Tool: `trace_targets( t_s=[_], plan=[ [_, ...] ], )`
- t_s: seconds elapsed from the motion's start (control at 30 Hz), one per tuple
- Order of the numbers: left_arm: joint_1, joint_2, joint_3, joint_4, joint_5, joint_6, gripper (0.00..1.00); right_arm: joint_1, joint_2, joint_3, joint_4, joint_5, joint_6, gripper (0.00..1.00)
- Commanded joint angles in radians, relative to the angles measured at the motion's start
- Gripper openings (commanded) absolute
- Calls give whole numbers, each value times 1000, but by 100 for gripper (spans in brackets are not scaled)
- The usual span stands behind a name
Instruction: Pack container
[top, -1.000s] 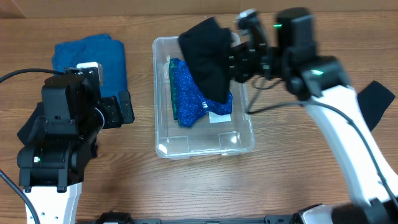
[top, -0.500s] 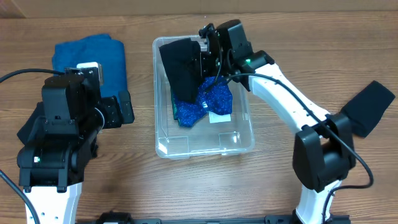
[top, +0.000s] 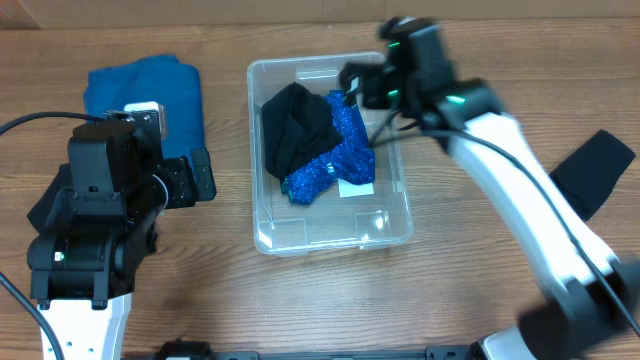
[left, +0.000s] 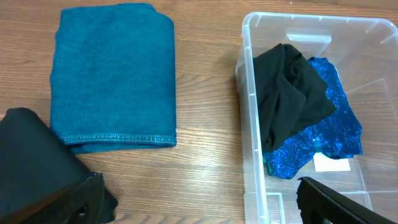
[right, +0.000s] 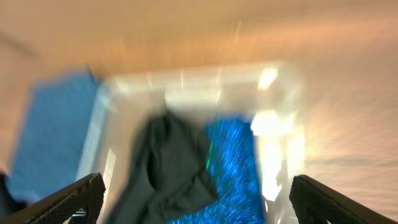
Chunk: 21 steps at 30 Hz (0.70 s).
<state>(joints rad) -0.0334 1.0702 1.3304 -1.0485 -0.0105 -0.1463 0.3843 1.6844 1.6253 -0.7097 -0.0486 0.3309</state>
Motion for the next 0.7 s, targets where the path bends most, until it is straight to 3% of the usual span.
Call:
trace_targets(
  t_s=[0.0,0.1,0.17,0.3,0.47,0.67],
  plan=[
    [-6,3,22,2,11,19,100,-193,-230,20,-90,106,21,100],
    [-6,3,22,2,11,19,100,-528,-249,16,-286,122,115,100],
    [-6,3,22,2,11,19,100,-756,-165,4,-373,115,115,100],
    [-6,3,22,1,11,19,100,-982,60,-22,-401,50,108,100],
    [-6,3,22,-2,11,19,100,-1111,291,-22,-377,-35,53,100],
    [-6,3,22,-2,11,19,100,-1129,436,-34,-341,-126,-10,100]
  ],
)
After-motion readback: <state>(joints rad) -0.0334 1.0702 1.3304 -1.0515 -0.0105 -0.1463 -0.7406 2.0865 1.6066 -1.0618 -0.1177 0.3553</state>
